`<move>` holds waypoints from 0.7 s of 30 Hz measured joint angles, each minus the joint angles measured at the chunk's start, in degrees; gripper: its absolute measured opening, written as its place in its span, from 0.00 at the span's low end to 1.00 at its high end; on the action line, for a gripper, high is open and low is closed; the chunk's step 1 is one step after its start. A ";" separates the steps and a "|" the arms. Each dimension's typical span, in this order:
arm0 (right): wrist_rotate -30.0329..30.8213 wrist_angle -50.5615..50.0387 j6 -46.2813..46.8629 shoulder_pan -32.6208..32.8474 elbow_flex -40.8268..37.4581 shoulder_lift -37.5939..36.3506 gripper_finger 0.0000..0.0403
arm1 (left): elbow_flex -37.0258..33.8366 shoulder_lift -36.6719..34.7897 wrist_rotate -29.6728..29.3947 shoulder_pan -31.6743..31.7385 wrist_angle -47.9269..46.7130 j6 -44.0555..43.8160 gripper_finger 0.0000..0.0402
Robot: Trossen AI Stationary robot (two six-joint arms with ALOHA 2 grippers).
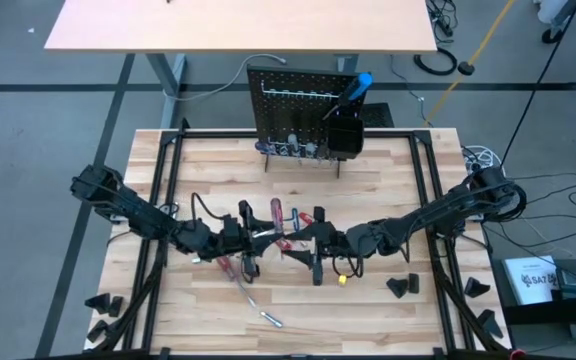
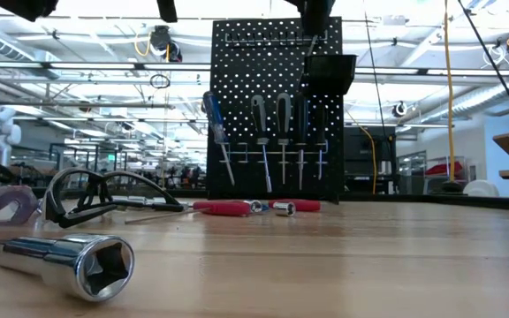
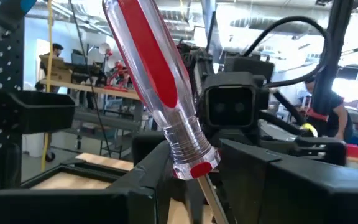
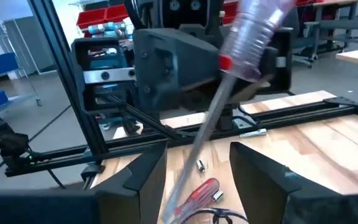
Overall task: Hang tools onto peg board
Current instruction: Hang the red screwdriver onto the peg board
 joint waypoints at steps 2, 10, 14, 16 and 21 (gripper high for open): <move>0.11 0.77 0.70 -0.17 0.00 0.55 0.42 | 0.00 0.34 -0.02 0.02 0.09 -0.65 0.29; 0.19 3.74 2.90 -1.49 0.00 3.14 0.42 | 1.12 2.34 0.03 0.02 0.01 -1.69 0.29; -0.17 4.07 3.28 -1.84 0.00 4.04 0.40 | 2.17 3.62 0.21 0.02 -0.14 -1.10 0.29; -0.27 3.44 2.51 -1.82 0.00 4.27 0.34 | 2.19 3.95 0.20 0.02 -1.16 -1.17 0.29; -0.23 1.20 1.79 -1.78 -0.01 4.03 0.05 | 2.19 3.94 -0.20 0.06 -4.07 -0.71 0.29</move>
